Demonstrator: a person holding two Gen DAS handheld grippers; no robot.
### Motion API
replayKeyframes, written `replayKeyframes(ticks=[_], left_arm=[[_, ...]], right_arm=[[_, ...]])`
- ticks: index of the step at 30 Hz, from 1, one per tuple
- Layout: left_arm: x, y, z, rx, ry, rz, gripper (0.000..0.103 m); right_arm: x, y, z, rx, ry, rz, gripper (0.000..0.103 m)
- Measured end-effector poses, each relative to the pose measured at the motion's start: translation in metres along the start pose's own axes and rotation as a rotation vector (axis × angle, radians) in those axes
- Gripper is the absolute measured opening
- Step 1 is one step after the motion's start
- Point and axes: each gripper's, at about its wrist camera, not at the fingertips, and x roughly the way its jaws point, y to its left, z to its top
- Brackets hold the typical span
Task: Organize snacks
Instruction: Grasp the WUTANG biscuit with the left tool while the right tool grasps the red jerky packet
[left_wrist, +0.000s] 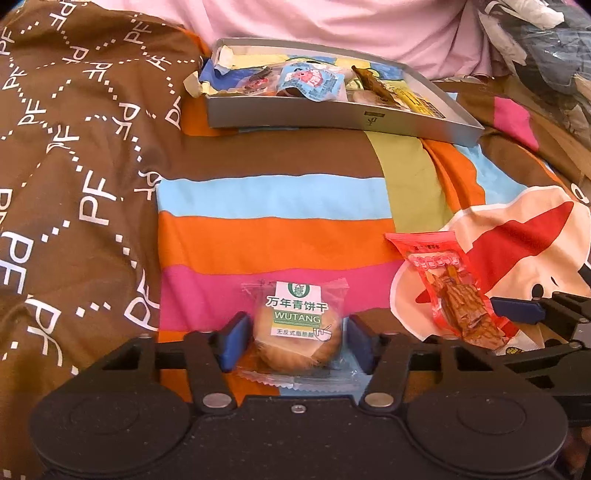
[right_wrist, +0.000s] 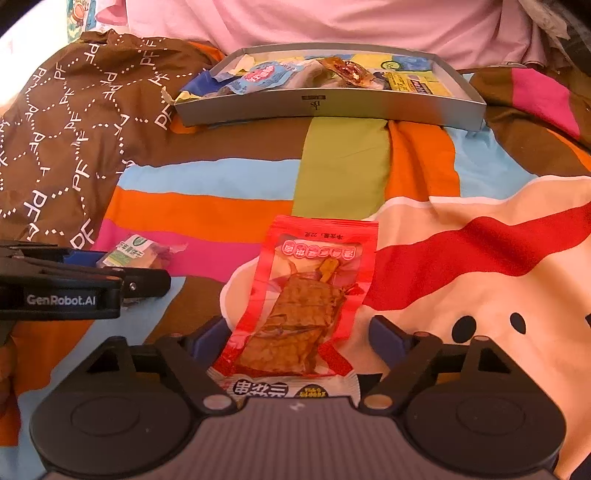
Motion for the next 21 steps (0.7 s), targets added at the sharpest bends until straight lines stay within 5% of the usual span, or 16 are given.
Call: replayKeyframes(ticks=[7, 15, 21], left_arm=[[-0.002, 0.001, -0.001, -0.03, -0.005, -0.011, 0.052], [-0.004, -0.002, -0.001, -0.03, -0.006, -0.022, 0.052], [-0.004, -0.003, -0.001, -0.024, -0.014, -0.031, 0.052]], right_arm=[[-0.007, 0.005, -0.003, -0.02, 0.003, 0.009, 0.067], [-0.015, 0.003, -0.004, -0.043, 0.001, 0.032, 0.064], [-0.018, 0.015, -0.005, -0.212, -0.028, -0.012, 0.062]])
